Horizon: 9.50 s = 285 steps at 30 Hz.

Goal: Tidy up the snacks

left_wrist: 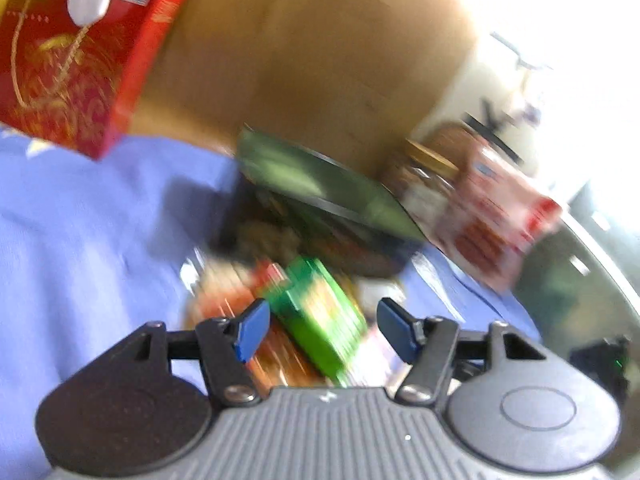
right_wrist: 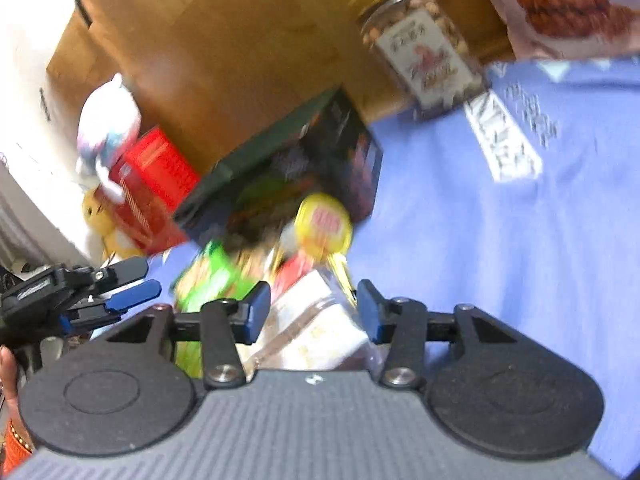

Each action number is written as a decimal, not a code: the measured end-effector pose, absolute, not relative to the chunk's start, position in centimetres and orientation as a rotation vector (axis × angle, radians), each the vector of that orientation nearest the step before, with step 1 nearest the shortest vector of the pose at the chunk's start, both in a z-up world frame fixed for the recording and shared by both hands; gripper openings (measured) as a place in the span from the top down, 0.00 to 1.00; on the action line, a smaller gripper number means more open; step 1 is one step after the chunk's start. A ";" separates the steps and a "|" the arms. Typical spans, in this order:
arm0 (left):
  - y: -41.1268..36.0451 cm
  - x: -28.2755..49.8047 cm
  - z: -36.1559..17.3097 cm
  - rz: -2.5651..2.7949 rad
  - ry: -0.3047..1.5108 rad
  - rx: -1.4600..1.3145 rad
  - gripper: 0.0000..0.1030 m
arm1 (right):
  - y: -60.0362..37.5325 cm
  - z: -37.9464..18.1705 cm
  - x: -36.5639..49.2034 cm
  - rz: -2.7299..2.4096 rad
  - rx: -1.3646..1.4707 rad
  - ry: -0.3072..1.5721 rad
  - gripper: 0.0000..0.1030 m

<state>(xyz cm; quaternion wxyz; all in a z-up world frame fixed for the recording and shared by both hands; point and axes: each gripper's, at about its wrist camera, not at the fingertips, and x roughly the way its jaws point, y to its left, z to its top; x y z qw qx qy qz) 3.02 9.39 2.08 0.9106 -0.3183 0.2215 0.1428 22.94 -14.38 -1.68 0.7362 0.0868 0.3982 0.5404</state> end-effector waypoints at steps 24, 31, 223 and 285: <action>2.4 1.2 -0.7 0.080 0.570 -0.747 0.41 | -16.0 -1.6 11.2 1.294 -0.389 0.504 0.42; 0.2 1.9 -0.8 0.025 0.593 -0.694 0.41 | -19.6 -1.8 10.3 1.222 -0.347 0.487 0.53; 13.5 3.9 3.3 0.253 0.384 -0.738 0.44 | -3.7 -1.9 27.7 1.269 0.121 0.955 0.61; 1.0 11.0 -1.2 0.125 0.626 -0.715 0.51 | -19.8 -0.2 32.0 1.025 0.133 0.783 0.62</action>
